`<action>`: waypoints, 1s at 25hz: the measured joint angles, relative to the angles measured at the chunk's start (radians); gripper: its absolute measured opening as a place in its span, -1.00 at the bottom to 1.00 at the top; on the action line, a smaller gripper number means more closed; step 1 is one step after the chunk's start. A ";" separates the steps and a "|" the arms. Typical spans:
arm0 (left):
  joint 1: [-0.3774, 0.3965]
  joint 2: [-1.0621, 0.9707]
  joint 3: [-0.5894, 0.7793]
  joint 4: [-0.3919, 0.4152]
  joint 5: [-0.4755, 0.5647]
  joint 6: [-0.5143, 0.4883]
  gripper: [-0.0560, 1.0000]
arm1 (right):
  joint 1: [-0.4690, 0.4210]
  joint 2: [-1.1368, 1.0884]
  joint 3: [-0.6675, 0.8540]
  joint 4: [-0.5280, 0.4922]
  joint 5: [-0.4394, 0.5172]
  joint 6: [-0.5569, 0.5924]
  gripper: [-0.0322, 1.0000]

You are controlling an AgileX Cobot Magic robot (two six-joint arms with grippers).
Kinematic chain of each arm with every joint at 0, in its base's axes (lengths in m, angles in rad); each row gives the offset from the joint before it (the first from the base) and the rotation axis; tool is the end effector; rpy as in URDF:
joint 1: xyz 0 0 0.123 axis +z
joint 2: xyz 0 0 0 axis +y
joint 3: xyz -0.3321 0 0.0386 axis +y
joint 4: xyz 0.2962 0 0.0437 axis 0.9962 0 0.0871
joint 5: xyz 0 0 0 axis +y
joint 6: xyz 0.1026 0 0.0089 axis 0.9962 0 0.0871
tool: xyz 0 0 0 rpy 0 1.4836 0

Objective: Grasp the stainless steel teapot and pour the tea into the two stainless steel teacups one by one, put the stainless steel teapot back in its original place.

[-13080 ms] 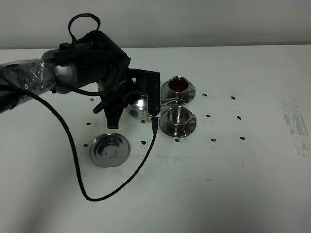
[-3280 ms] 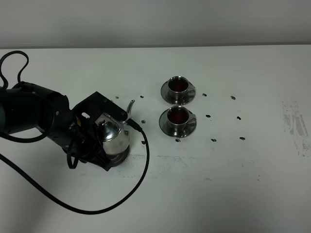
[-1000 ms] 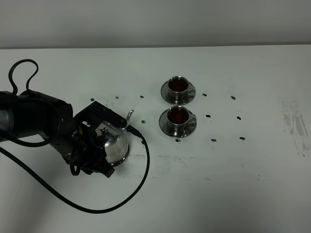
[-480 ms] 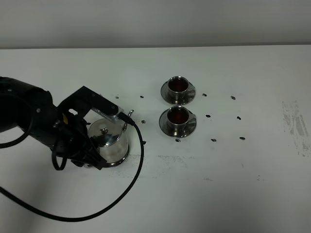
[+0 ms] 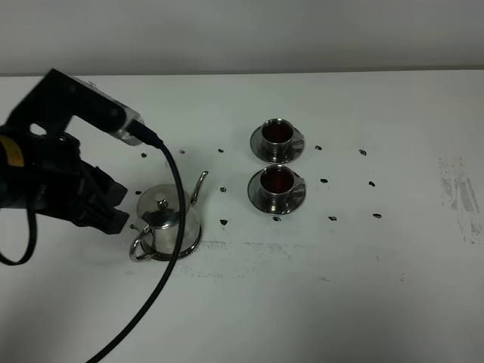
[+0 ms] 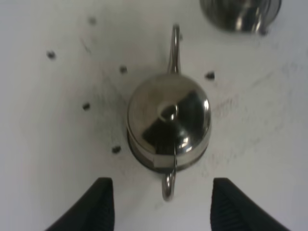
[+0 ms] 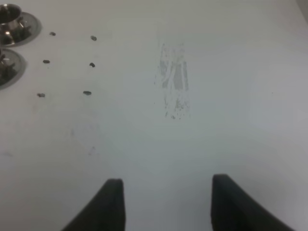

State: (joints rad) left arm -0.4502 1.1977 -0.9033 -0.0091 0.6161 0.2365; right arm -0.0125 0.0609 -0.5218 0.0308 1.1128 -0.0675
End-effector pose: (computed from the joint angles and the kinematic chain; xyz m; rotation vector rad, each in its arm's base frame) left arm 0.2528 -0.1228 0.3266 0.8009 2.2592 -0.1100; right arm 0.0037 0.0028 0.2975 -0.0604 2.1342 -0.0095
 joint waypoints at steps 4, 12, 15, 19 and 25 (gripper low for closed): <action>0.000 -0.130 0.000 0.002 0.008 0.004 -0.07 | 0.000 0.000 0.000 0.000 0.000 0.000 -0.16; 0.000 -0.238 0.000 0.050 0.134 0.016 -0.07 | 0.000 0.000 0.000 0.000 0.000 0.000 -0.16; 0.000 -0.249 0.000 0.063 0.167 -0.088 -0.07 | 0.000 0.000 0.000 0.000 0.000 0.000 -0.16; 0.002 -0.261 0.000 0.134 0.245 -0.312 -0.07 | 0.000 0.000 0.000 0.000 0.000 0.000 -0.16; 0.082 -0.351 0.029 0.173 0.423 -0.439 -0.07 | 0.000 0.000 0.000 0.000 0.000 0.000 -0.16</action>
State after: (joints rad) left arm -0.3686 0.8466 -0.8748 0.1638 1.0396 -0.2021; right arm -0.0125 0.0609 -0.5218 0.0308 1.1128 -0.0675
